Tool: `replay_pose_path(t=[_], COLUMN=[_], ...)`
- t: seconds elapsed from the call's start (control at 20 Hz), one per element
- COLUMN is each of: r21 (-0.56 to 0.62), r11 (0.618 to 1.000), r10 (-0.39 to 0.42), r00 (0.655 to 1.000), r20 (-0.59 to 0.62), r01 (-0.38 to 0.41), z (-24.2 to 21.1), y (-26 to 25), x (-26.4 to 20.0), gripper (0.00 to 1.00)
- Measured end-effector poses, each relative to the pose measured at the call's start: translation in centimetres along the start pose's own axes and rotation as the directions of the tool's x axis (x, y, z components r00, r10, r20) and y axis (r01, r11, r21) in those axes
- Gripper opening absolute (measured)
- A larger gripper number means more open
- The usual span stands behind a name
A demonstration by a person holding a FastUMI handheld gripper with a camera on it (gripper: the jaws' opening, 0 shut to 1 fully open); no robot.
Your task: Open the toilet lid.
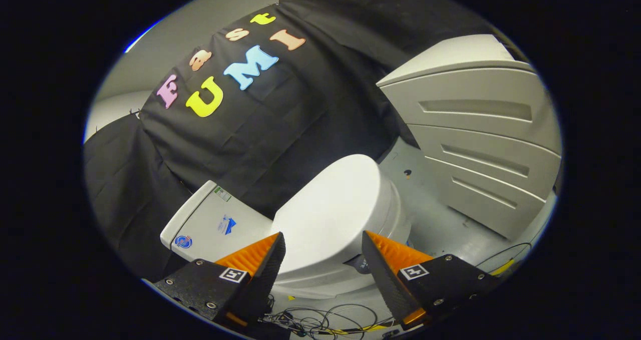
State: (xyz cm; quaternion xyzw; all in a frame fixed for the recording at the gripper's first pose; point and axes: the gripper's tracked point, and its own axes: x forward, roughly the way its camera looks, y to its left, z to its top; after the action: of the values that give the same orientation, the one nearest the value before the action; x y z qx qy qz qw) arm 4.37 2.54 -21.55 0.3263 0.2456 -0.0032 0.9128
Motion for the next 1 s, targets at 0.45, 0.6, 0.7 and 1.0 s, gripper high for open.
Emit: replay_pose_path(t=[0.45,0.6,0.7,1.0], r21=[0.140,0.181,0.208,0.318], r11=[0.989,0.981,0.974,0.942], r10=[-0.038,-0.057,-0.060,-0.050], r00=[0.996,0.993,0.990,0.981], r20=[-0.085,-0.107,-0.129,-0.185], r01=[0.050,0.076,0.086,0.108], z=[-3.4,-4.1,-4.8,-7.2], y=[-3.1,-4.4,-5.0,-6.7], x=[2.5,3.5,3.9,4.9], gripper=[0.95,0.95,0.95,0.94])
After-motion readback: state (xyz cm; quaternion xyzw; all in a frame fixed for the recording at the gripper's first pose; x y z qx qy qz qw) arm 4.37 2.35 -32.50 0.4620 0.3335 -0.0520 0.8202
